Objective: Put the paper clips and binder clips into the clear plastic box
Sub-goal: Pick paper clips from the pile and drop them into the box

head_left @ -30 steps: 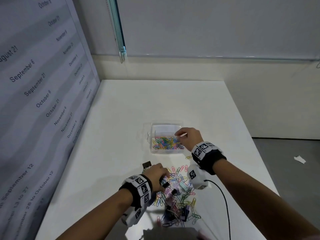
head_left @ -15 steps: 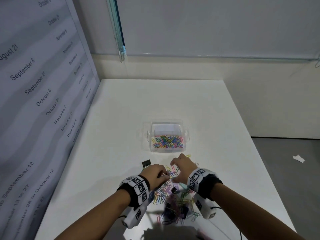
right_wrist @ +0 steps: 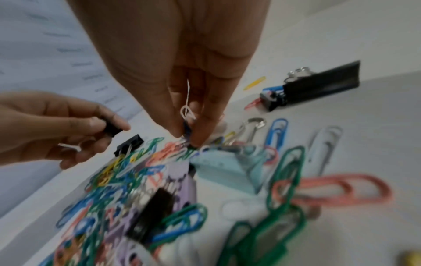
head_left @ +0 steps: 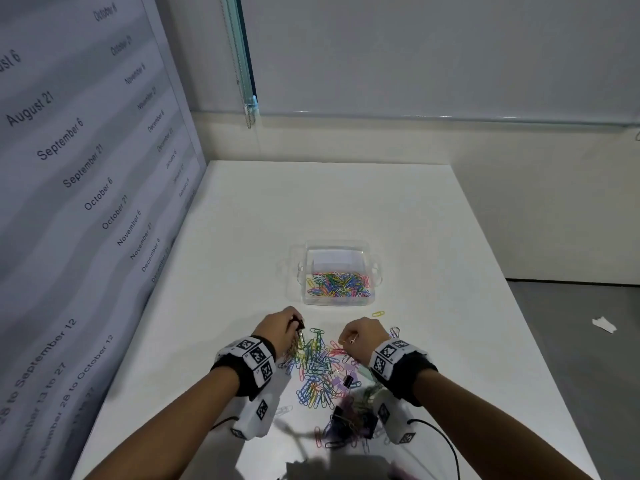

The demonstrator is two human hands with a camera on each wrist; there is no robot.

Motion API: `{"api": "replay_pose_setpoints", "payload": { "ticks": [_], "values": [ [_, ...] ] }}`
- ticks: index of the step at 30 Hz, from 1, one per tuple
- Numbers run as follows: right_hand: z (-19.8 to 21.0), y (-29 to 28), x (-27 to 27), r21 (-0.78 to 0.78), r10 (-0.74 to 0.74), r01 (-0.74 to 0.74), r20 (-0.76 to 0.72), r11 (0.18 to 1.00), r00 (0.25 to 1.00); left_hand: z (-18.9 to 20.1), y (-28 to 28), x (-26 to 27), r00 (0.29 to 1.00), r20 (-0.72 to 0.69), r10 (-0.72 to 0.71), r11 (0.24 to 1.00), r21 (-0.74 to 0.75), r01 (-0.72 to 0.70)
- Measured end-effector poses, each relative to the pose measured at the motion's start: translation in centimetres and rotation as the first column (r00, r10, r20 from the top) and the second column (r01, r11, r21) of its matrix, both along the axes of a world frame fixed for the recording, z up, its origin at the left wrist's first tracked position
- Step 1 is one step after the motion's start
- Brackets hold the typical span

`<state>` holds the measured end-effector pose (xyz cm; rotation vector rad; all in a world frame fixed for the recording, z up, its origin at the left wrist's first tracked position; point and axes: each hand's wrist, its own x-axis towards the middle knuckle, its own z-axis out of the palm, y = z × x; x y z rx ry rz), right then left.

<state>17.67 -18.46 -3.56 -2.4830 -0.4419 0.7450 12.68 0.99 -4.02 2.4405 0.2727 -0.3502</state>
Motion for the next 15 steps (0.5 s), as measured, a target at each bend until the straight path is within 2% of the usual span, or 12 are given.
{"api": "replay_pose_setpoints", "payload": {
  "ticks": [5, 8, 13, 15],
  "values": [
    [1.0, -1.2, 1.7, 0.006, -0.073, 0.073, -0.011, 0.997, 0.997, 0.0, 0.8, 0.7, 0.998, -0.03, 0.062, 0.992, 0.108, -0.058],
    [2.3, -1.3, 3.5, 0.053, -0.119, 0.118, 0.02, 0.992, 0.993, 0.5, 0.2, 0.5, 0.997, 0.004, 0.075, 0.986, 0.147, -0.075],
    [5.0, -0.5, 7.2, 0.191, -0.258, 0.235, 0.109, 0.953, 0.96, 1.0, -2.6, 0.1, 0.98, -0.09, -0.175, 0.975, 0.123, 0.186],
    [5.7, 0.0, 8.2, 0.219, -0.293, 0.259, 0.137, 0.941, 0.946, 0.7, -3.6, -0.1, 0.964, -0.132, -0.23, 0.963, 0.114, 0.246]
  ]
}}
